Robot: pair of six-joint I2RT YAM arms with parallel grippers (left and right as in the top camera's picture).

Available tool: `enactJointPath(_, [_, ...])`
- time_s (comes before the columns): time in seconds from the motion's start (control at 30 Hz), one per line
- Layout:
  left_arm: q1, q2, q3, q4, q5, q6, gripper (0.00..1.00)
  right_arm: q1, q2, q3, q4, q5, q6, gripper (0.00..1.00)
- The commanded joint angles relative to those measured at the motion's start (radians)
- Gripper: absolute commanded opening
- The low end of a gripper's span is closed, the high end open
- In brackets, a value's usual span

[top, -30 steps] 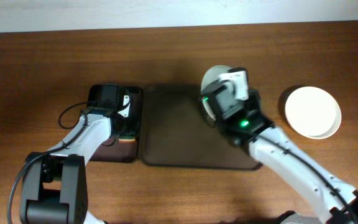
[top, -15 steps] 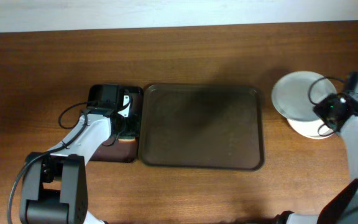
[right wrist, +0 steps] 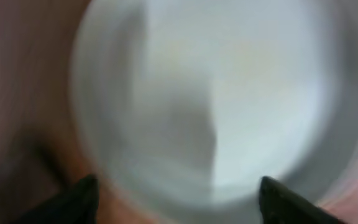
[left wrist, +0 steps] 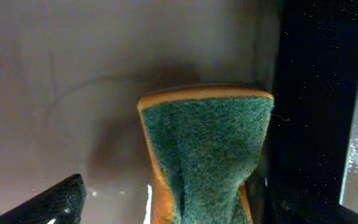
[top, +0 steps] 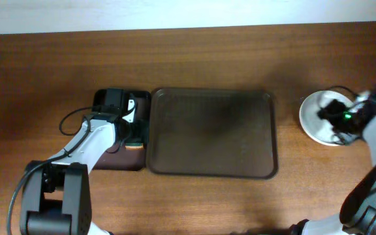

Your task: Clean dirty plates on tray and stack at the side

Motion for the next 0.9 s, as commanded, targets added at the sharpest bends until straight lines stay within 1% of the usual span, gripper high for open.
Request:
enactJointPath(0.0, [0.022,-0.088,0.059,-0.005,0.018,-0.074,1.00,0.172,-0.066,0.055,-0.051,-0.085,-0.197,0.91])
enactJointPath(0.07, [0.058,-0.101,0.100,-0.070,0.021,-0.122,1.00,0.283,-0.089,0.108,-0.127,-0.023,-0.223,0.94])
enactJointPath(0.1, [0.077,-0.103,0.129,-0.145,0.021,-0.136,1.00,0.349,-0.100,0.143,-0.188,0.024,-0.222,0.94])
enactJointPath(0.17, [0.102,-0.103,0.169,-0.283,0.021,-0.136,1.00,0.422,-0.120,0.164,-0.246,0.080,-0.222,0.95])
enactJointPath(0.2, [0.115,-0.113,0.183,-0.377,0.021,-0.136,1.00,0.474,-0.153,0.164,-0.294,0.100,-0.221,0.95])
enactJointPath(0.27, [0.118,-0.156,0.181,-0.429,0.009,-0.135,1.00,0.496,-0.196,0.163,-0.348,0.096,-0.211,0.95])
enactJointPath(0.37, [0.117,-0.265,0.173,-0.445,0.002,-0.131,1.00,0.504,-0.278,0.151,-0.397,0.103,-0.214,0.95])
enactJointPath(0.4, [0.113,-0.337,0.155,-0.439,0.002,-0.126,1.00,0.504,-0.344,0.134,-0.399,0.112,-0.214,0.95])
enactJointPath(0.47, [0.095,-0.482,0.103,-0.416,0.002,-0.108,1.00,0.504,-0.501,0.068,-0.347,0.122,-0.214,0.95])
enactJointPath(0.53, [0.068,-0.693,0.004,-0.365,-0.009,-0.098,1.00,0.504,-0.663,-0.014,-0.309,0.150,-0.214,0.98])
enactJointPath(0.6, [0.050,-0.934,-0.098,-0.305,-0.008,-0.095,0.99,0.504,-0.855,-0.120,-0.315,0.179,-0.217,1.00])
enactJointPath(0.63, [0.050,-1.040,-0.135,-0.285,-0.009,-0.095,1.00,0.504,-0.918,-0.148,-0.326,0.179,-0.219,0.99])
enactJointPath(0.7, [0.050,-1.193,-0.157,-0.278,-0.009,-0.095,0.99,0.504,-1.027,-0.173,-0.357,0.179,-0.219,0.99])
enactJointPath(0.8, [0.050,-1.327,-0.157,-0.285,-0.009,-0.094,1.00,0.504,-1.101,-0.173,-0.375,0.179,-0.218,0.99])
enactJointPath(0.87, [0.050,-1.357,-0.157,-0.285,-0.009,-0.094,1.00,0.504,-1.103,-0.173,-0.375,0.177,-0.218,0.99])
